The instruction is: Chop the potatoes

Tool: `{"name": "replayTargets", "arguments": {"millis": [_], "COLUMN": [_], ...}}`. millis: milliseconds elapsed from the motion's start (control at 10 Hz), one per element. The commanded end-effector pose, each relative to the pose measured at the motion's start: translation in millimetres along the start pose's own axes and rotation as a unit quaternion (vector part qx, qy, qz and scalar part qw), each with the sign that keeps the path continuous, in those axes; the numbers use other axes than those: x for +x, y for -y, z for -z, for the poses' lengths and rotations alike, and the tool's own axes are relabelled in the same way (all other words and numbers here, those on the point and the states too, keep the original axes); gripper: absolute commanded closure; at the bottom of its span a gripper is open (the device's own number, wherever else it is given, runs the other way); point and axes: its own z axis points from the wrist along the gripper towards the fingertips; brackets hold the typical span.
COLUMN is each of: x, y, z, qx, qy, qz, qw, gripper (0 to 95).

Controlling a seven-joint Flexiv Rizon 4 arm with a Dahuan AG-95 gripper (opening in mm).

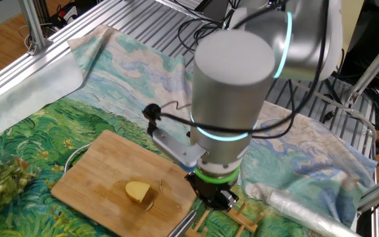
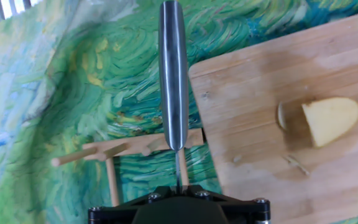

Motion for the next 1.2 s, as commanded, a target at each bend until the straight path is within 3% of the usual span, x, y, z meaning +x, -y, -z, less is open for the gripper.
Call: {"name": "replayTargets", "arguments": {"millis": [100,500,700,1200], "x": [0.4,-15.3,-25.7,-44.0], "y": [-2.1,13.6,20.4,61.5], "z": [18.1,48.1,54.3,44.3], "qx": [0.001,0.016,0.037,0.03], "qy": [-0.007,-0.019,-0.017,-0.011], "qz": [0.0,0.042,0.063,0.107], "qw": [1.0,0.9988,0.9972,0.9937], "gripper": [95.0,95.0,95.0,95.0]}}
